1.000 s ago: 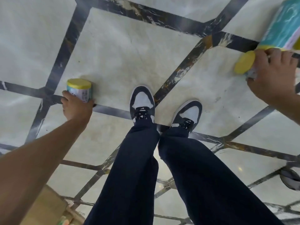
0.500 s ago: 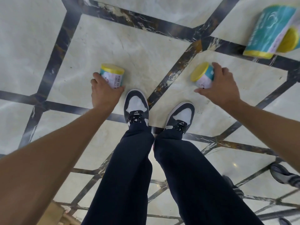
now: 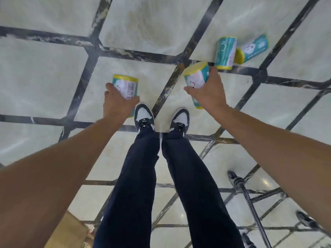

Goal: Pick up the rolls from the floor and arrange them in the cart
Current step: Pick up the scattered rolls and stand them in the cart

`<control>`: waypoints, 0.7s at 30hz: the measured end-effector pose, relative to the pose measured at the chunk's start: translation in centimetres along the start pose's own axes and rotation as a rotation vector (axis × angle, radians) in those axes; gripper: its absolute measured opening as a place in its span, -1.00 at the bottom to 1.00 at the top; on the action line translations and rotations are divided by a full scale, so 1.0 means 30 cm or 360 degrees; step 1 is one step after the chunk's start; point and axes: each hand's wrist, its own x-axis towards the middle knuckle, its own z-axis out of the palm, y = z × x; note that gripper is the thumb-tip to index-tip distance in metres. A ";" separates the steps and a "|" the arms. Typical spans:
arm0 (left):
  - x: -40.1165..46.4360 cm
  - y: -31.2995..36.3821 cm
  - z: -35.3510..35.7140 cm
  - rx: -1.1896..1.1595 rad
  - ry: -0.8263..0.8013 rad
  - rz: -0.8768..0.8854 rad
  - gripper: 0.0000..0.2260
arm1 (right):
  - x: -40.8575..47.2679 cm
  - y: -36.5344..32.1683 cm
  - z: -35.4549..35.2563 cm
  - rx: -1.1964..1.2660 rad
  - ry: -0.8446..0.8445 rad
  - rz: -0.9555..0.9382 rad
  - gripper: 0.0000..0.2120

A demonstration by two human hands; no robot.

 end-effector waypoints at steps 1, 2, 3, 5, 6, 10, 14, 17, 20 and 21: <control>-0.072 0.059 -0.064 -0.0031 -0.0002 0.0040 -0.33 | -0.064 -0.062 -0.060 0.0084 0.0033 0.0016 -0.23; -0.152 0.120 -0.132 -0.0078 -0.0008 0.0072 -0.33 | -0.132 -0.124 -0.125 0.0164 0.0064 0.0028 -0.25; -0.241 0.178 -0.200 -0.0136 -0.0022 0.0102 -0.33 | -0.208 -0.186 -0.194 0.0249 0.0083 0.0034 -0.29; -0.437 0.293 -0.346 -0.0194 -0.0062 0.0168 -0.30 | -0.389 -0.312 -0.347 0.0417 0.0130 0.0029 -0.33; -0.535 0.347 -0.414 -0.0215 -0.0081 0.0211 -0.27 | -0.492 -0.369 -0.427 0.0490 0.0146 0.0026 -0.33; -0.972 0.527 -0.666 -0.0318 -0.0111 0.0507 -0.41 | -0.914 -0.526 -0.709 0.0712 0.0207 0.0030 -0.31; -1.365 0.592 -0.825 -0.0427 -0.0169 0.0703 -0.42 | -1.271 -0.591 -0.923 0.0887 0.0343 0.0060 -0.33; -1.587 0.575 -0.875 -0.0477 -0.0208 0.0762 -0.38 | -1.512 -0.568 -1.019 0.1055 0.0471 0.0057 -0.32; -1.758 0.509 -0.862 -0.0452 -0.0252 0.0857 -0.40 | -1.730 -0.481 -1.075 0.1186 0.0582 0.0090 -0.30; -1.805 0.480 -0.848 -0.0418 -0.0263 0.0880 -0.40 | -1.800 -0.440 -1.085 0.1224 0.0621 0.0114 -0.32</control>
